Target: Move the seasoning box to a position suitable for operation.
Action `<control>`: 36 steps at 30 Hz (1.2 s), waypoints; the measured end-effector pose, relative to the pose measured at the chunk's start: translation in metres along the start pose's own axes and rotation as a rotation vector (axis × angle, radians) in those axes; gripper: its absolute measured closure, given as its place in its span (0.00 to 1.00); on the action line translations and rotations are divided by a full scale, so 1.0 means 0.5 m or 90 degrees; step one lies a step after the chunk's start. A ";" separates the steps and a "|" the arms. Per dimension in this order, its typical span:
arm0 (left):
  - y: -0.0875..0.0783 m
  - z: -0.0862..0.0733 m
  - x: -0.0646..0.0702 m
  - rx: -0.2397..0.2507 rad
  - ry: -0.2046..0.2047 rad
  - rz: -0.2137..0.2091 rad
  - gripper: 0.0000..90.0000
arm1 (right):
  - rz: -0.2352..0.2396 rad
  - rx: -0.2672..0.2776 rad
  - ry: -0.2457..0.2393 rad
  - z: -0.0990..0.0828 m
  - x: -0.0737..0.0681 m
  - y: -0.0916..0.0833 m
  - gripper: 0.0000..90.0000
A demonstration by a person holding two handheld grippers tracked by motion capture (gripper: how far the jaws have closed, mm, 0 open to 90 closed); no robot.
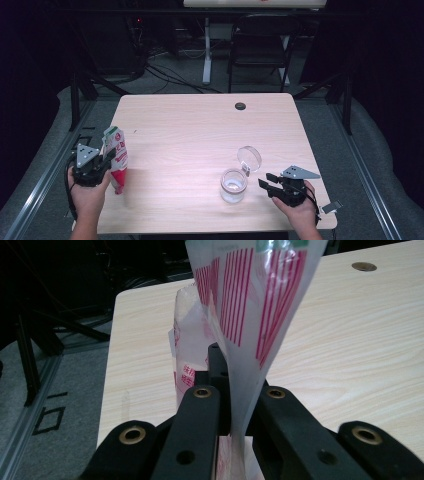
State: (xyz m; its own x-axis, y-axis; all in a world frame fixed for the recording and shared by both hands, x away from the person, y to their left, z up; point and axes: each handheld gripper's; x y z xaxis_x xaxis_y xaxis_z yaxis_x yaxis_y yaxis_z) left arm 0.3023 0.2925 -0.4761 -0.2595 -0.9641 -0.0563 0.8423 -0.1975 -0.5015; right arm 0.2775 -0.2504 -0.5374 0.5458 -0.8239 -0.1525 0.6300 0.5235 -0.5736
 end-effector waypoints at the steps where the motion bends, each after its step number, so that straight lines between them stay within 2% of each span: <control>1: 0.000 0.001 0.003 -0.001 0.001 -0.002 1.00 | -0.001 0.000 0.000 0.000 0.000 0.000 0.65; 5: -0.001 0.007 0.011 0.002 0.004 -0.014 1.00 | -0.002 0.001 -0.002 0.000 0.000 -0.001 0.65; 14: 0.012 0.033 0.047 0.000 0.022 -0.070 1.00 | -0.001 0.004 -0.003 0.000 0.001 0.000 0.64; 17: 0.020 0.045 0.067 -0.003 0.035 -0.088 1.00 | -0.002 0.005 0.000 0.000 0.003 -0.002 0.63; 22: 0.038 0.064 0.105 -0.006 0.049 -0.133 1.00 | 0.003 0.014 0.005 0.001 0.008 -0.006 0.62; 27: 0.053 0.082 0.146 -0.008 0.072 -0.175 1.00 | -0.004 0.026 -0.007 0.002 0.008 -0.007 0.60; 31: 0.064 0.095 0.178 -0.012 0.093 -0.204 1.00 | -0.004 0.005 0.005 0.000 0.013 -0.004 0.59; 36: 0.076 0.107 0.217 -0.019 0.114 -0.235 1.00 | 0.002 0.008 0.020 -0.002 0.018 -0.004 0.59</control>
State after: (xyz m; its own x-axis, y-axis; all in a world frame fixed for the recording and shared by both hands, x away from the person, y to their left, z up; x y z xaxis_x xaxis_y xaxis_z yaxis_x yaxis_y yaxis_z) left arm 0.3316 0.1711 -0.4553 -0.6220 -0.7828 -0.0151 0.6637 -0.5169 -0.5406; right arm 0.2805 -0.2590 -0.5387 0.5302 -0.8288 -0.1787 0.6354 0.5280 -0.5634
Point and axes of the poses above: each handheld gripper's, and its own axes: y roughly forward along the jaws, z roughly out of its top, x roughly to its right, and after that the axes turned 2 degrees about -x, right-handed
